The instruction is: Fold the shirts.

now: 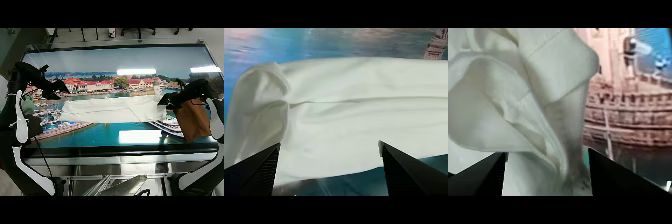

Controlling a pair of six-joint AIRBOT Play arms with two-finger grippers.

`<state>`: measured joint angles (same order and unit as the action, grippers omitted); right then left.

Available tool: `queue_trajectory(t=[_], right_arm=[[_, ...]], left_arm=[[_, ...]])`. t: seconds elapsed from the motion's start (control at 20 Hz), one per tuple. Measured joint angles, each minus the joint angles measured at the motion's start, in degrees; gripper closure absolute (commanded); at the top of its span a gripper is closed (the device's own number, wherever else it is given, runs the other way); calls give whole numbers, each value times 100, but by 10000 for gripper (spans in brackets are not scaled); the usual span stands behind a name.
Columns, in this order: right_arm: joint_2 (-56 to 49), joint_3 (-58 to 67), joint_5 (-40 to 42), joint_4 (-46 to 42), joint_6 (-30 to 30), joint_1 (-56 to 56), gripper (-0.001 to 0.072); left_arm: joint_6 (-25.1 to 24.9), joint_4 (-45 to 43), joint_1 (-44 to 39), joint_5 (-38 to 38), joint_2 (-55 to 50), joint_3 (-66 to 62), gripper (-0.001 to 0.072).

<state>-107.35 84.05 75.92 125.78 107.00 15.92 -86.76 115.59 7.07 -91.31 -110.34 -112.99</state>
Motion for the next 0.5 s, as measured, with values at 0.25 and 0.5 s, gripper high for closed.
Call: queue_trajectory(t=[0.25, 0.5], right_arm=[[-225, -4, -157, 155, 79, -170, 694], [-168, 2, -396, 160, 114, -234, 696]], left_arm=[[81, 11, -247, -68, 37, -96, 692], [50, 17, -1047, 365, 24, -114, 693]])
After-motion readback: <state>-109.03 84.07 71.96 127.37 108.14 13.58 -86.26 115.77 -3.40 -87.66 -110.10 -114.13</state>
